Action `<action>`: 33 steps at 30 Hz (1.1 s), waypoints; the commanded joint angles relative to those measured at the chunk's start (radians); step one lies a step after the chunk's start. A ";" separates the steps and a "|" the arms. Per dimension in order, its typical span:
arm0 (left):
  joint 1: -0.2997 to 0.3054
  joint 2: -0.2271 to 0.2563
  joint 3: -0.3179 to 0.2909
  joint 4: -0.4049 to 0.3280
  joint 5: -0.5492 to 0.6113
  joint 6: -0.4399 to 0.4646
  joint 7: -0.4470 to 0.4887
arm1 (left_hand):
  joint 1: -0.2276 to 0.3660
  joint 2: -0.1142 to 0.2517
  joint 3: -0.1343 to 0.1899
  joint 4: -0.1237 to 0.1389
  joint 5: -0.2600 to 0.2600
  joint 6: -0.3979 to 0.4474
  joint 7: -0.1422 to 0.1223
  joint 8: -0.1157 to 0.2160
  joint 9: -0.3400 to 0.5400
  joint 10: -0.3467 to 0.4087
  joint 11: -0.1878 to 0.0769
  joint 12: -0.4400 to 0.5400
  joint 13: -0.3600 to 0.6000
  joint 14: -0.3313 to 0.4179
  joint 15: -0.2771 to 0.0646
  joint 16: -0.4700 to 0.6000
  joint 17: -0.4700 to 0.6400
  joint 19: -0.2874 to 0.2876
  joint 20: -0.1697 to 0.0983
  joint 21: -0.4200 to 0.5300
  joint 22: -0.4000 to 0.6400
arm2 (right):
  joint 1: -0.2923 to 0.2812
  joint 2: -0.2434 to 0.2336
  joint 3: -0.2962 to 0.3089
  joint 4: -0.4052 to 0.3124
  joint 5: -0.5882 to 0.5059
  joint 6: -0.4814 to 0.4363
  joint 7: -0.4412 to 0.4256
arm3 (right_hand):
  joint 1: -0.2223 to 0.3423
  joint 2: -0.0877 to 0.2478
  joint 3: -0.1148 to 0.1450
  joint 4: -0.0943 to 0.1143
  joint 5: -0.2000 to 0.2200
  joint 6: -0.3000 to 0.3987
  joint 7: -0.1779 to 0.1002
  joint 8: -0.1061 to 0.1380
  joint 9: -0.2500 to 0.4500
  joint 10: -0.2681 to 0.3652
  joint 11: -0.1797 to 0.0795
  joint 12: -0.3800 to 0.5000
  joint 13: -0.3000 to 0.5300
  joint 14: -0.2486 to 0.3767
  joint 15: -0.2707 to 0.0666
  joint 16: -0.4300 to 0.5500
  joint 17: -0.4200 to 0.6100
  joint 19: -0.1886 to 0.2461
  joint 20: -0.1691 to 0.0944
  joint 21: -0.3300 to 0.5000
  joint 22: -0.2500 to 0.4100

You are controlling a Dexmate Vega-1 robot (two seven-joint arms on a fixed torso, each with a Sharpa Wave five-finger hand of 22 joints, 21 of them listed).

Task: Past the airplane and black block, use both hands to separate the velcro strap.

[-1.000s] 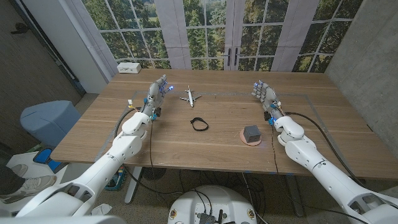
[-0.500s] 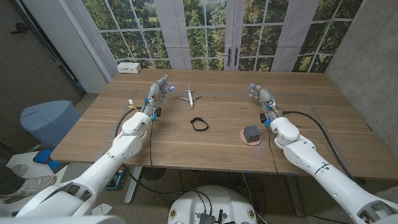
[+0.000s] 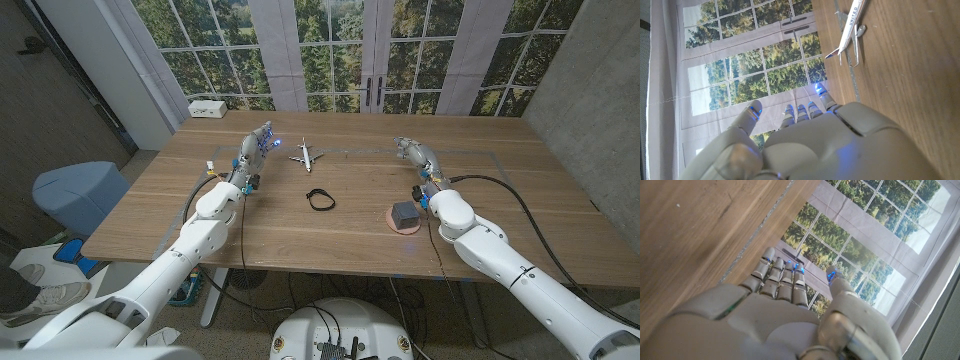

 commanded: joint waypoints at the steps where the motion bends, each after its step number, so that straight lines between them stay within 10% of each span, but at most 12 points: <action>1: 0.036 0.018 -0.007 -0.050 0.001 0.007 0.017 | 0.000 0.043 0.004 -0.008 0.006 0.012 -0.001 0.004 0.001 0.007 -0.001 0.007 0.006 0.002 0.000 0.007 0.000 -0.003 0.008 -0.007 0.005 | -0.016 -0.036 -0.028 -0.090 -0.142 -0.133 -0.062 | 0.010 0.008 0.004 -0.005 0.008 0.013 -0.002 0.008 0.002 0.014 0.000 0.006 0.003 0.011 -0.002 0.012 0.004 0.011 -0.002 -0.002 0.004; 28: 0.063 0.031 -0.019 -0.071 -0.009 -0.002 0.017 | -0.007 0.042 0.006 -0.014 0.004 0.023 -0.003 0.002 0.002 0.021 0.001 0.006 0.006 0.012 0.001 0.004 0.001 0.015 0.020 -0.021 0.005 | 0.007 -0.053 -0.127 -0.206 -0.363 -0.351 -0.093 | 0.071 -0.001 0.011 -0.021 0.023 0.052 -0.014 0.013 0.005 0.046 -0.020 0.021 0.013 0.032 -0.026 0.044 0.023 0.051 0.000 -0.003 0.006; 33: 0.064 0.031 -0.020 -0.071 -0.010 -0.003 0.015 | -0.008 0.042 0.006 -0.014 0.004 0.023 -0.003 0.001 0.002 0.021 0.000 0.005 0.006 0.012 0.001 0.004 0.001 0.017 0.019 -0.024 0.006 | 0.021 -0.065 -0.160 -0.219 -0.433 -0.381 -0.091 | 0.089 -0.014 0.000 -0.020 0.022 0.066 -0.002 0.014 0.006 0.055 -0.010 0.025 0.018 0.031 -0.031 0.054 0.031 0.072 -0.082 -0.003 0.006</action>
